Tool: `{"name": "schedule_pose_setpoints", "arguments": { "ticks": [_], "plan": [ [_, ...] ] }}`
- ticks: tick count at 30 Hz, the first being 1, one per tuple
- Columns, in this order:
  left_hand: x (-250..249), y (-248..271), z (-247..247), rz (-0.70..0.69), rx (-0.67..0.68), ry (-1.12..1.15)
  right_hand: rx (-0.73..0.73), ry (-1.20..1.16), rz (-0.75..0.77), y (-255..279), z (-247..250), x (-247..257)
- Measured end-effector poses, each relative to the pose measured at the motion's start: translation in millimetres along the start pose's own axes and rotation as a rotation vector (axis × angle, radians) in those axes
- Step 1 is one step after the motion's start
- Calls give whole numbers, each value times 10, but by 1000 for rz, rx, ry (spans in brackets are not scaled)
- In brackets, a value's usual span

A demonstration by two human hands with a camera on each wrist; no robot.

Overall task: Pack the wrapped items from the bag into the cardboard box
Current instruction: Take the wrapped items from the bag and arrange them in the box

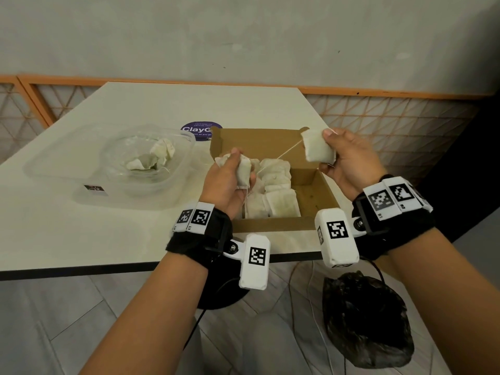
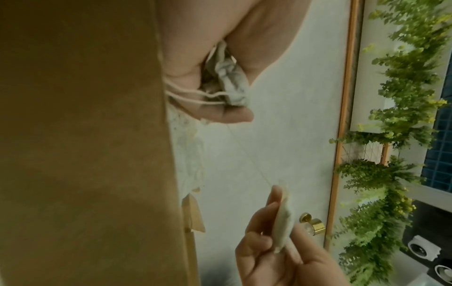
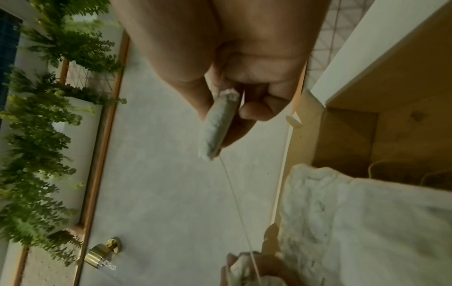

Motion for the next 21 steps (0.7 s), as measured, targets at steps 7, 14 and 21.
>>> {"name": "schedule_pose_setpoints", "arguments": {
  "ticks": [7, 14, 21],
  "plan": [
    [-18, 9, 3, -74, 5, 46, 99, 331, 59, 84, 128, -60],
    [-23, 16, -4, -56, -5, 29, 229, 567, -63, 186, -48, -227],
    [-18, 21, -8, -45, -17, 14, 239, 534, 4, 207, -146, -114]
  ]
}}
Point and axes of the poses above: each hand's wrist, its own y-axis away from the middle knuckle, its own z-axis out of the back of the hand, x = y × z, the point moved 2 cm from there along -y, towards the middle knuckle, and after that the axes turned 9 degrees about y, right-handed, at the moved point
